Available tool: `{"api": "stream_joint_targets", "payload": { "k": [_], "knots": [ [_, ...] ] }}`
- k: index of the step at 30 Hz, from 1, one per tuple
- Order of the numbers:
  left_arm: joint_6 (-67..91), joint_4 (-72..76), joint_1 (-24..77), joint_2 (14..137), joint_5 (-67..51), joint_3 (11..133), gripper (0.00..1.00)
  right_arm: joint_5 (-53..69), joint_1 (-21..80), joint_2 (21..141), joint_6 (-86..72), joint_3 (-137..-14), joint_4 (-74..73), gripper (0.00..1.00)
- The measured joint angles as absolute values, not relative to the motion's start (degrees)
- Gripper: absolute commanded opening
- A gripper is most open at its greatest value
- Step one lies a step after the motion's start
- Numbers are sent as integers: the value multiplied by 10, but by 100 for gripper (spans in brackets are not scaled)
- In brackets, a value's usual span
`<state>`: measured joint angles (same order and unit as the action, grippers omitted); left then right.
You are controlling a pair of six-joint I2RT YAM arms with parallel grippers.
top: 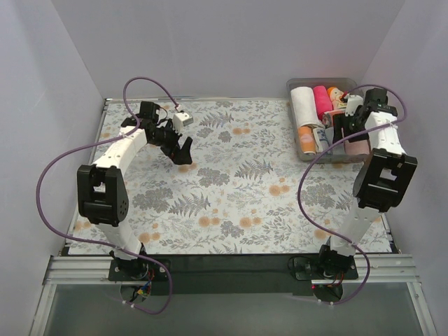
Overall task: Roll the towels
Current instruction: Place the rolled towel into the container
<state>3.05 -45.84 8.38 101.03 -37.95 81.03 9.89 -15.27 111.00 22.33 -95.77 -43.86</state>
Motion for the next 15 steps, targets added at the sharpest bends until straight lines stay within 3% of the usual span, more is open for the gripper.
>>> {"api": "stream_joint_targets", "payload": {
  "k": [3, 4, 5, 10, 15],
  "knots": [
    [36, -448, 84, 995, -380, 810, 98, 135, -152, 1057, 224, -965, -441, 84],
    [39, -444, 84, 987, -380, 810, 98, 147, -151, 1040, 224, -971, -442, 95],
    [42, -439, 84, 979, -380, 810, 98, 160, -148, 1023, 222, -976, -443, 98],
    [90, -402, 84, 945, -375, 821, 98, 211, -115, 953, 222, -984, -446, 98],
    [116, -395, 82, 946, -363, 858, 98, 236, -8, 902, 222, -920, -438, 98]
  ]
}}
